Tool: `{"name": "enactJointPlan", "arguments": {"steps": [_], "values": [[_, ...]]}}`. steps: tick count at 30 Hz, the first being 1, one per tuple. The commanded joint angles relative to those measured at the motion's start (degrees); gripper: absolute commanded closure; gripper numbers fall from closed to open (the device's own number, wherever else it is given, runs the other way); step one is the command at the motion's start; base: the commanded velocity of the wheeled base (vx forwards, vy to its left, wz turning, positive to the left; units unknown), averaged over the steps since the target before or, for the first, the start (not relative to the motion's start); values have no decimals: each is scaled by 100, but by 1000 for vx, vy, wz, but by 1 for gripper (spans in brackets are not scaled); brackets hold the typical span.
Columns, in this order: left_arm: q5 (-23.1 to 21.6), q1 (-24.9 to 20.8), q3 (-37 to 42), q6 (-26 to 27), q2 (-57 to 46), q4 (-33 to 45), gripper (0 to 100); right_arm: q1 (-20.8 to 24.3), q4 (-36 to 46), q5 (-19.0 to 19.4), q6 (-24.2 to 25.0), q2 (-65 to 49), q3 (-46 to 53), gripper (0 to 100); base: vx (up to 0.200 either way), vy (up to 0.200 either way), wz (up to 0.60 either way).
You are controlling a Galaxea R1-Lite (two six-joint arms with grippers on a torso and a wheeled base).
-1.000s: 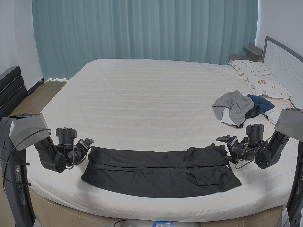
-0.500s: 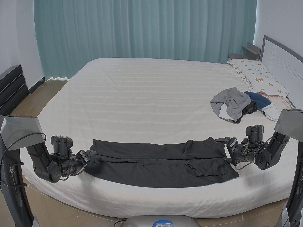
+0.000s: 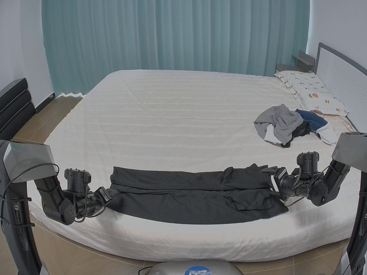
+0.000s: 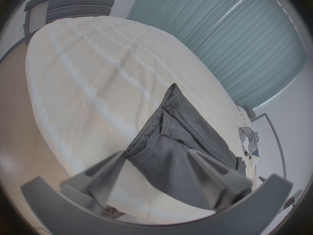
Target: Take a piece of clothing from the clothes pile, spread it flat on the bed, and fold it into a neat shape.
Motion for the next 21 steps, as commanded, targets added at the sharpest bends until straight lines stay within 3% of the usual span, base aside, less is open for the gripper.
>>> {"name": "enactJointPlan", "arguments": {"steps": [1,4,10,19,20,21], "values": [[10,0,48,74,31,13,100,6,-2,4,3,4,0,0,0,0,0],[72,9,206,575,-13,30,100,-3,-2,4,-6,4,0,0,0,0,0],[406,9,285,733,-30,162,100,6,-2,4,-6,4,0,0,0,0,0],[458,62,312,997,-21,197,100,15,-2,4,-15,4,0,0,0,0,0],[458,62,312,997,-21,206,0,15,-2,4,-15,4,0,0,0,0,0],[458,62,303,997,-21,206,0,15,-2,4,-15,4,0,0,0,0,0]]}}
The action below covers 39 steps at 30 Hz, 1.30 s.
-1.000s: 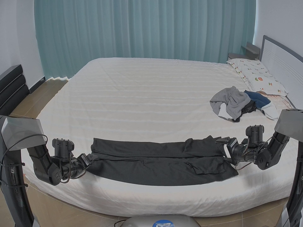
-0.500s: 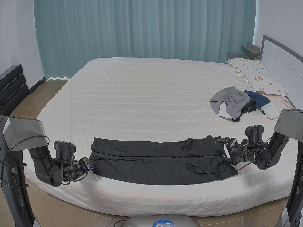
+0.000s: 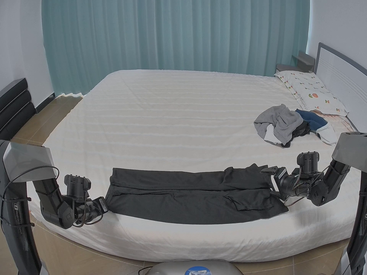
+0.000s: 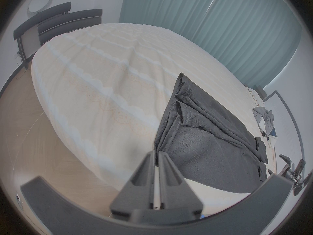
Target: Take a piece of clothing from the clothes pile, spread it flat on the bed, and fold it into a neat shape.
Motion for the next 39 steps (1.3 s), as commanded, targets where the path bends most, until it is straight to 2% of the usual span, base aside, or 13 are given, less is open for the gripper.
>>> {"name": "enactJointPlan", "arguments": {"steps": [1,8,12,14,16,20,26,28,29,30,33,39], "values": [[-1,1,-25,-11,-17,0,0,3,-2,4,0,4,0,0,0,0,0],[-203,106,-78,-90,-404,0,0,3,-2,-5,-9,4,0,0,0,0,0],[-291,150,-263,-328,-439,0,0,3,-2,-5,0,-4,0,0,0,0,0],[-300,150,-658,-952,-448,9,0,-50,-2,-14,8,-40,0,0,0,0,0],[-300,142,-922,-1189,-413,53,0,-103,-2,-5,26,-110,0,0,0,0,0],[-300,124,-1282,-1242,-395,325,0,-208,-28,12,8,-242,53,0,0,0,0],[-300,98,-2082,-1470,-351,914,0,-68,-442,-49,-457,-426,501,0,0,0,0],[-300,54,-2311,-1576,-281,1081,0,3,-442,-32,-475,-532,650,0,0,0,0],[-300,-69,-2618,-1716,-96,1318,0,231,-450,-32,-493,-497,756,0,0,0,0],[-300,-78,-2671,-1743,-35,1345,0,275,-459,-40,-501,-470,756,0,0,0,0],[-300,-131,-2820,-1716,185,1362,0,328,-503,-49,-510,-347,773,0,0,0,0],[-283,-184,-2987,-943,721,1450,0,337,-521,-32,-589,-145,773,0,0,0,0]]}}
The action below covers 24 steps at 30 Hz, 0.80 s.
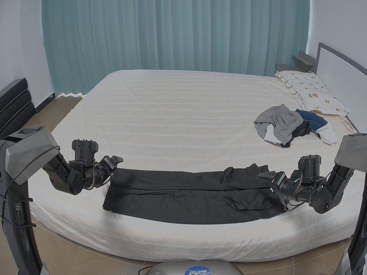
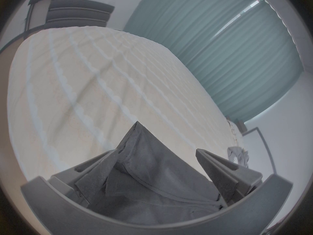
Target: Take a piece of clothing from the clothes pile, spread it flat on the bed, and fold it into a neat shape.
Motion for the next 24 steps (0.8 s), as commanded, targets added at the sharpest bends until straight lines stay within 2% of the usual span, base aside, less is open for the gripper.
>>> {"name": "enactJointPlan", "arguments": {"steps": [1,6,11,20,24], "values": [[7,-59,-166,406,533,107,0,67,-22,13,-62,194,27,0,0,0,0],[16,-68,-192,538,560,107,0,85,-22,39,-79,212,27,0,0,0,0],[78,-24,-113,1127,560,107,0,111,-22,39,-70,194,27,0,0,0,0],[7,-33,-95,1268,683,90,0,111,-22,39,-70,194,18,0,0,0,0],[7,-24,-87,1487,709,55,0,111,-22,48,-70,203,9,0,0,0,0]]}}
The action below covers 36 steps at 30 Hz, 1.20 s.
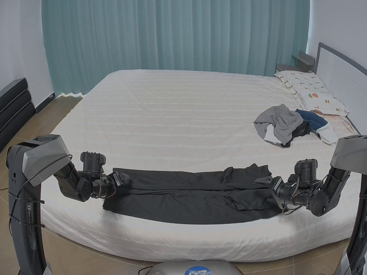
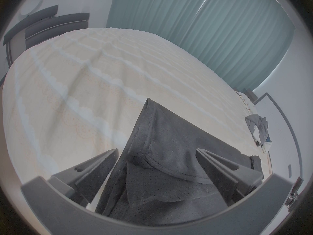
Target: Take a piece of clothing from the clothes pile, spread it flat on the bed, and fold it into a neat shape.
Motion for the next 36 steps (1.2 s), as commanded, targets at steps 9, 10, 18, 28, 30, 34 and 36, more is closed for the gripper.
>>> {"name": "enactJointPlan", "arguments": {"steps": [9,10,18,28,30,34,36], "values": [[-1,-2,12,296,158,-101,0,0,0,6,0,32,-10,0,0,0,0],[-10,-2,12,314,158,-119,0,0,0,6,0,32,-10,0,0,0,0],[-230,94,56,340,167,-505,0,35,9,15,9,50,-28,0,0,0,0],[-467,86,434,815,334,-1191,0,44,9,24,9,50,-28,0,0,0,0],[-467,94,434,876,360,-1191,0,44,9,24,9,50,-28,0,0,0,0],[-458,94,487,973,369,-1209,0,44,9,24,9,32,-28,0,0,0,0],[-467,94,487,1070,395,-1235,0,44,9,24,9,32,-19,0,0,0,0]]}}
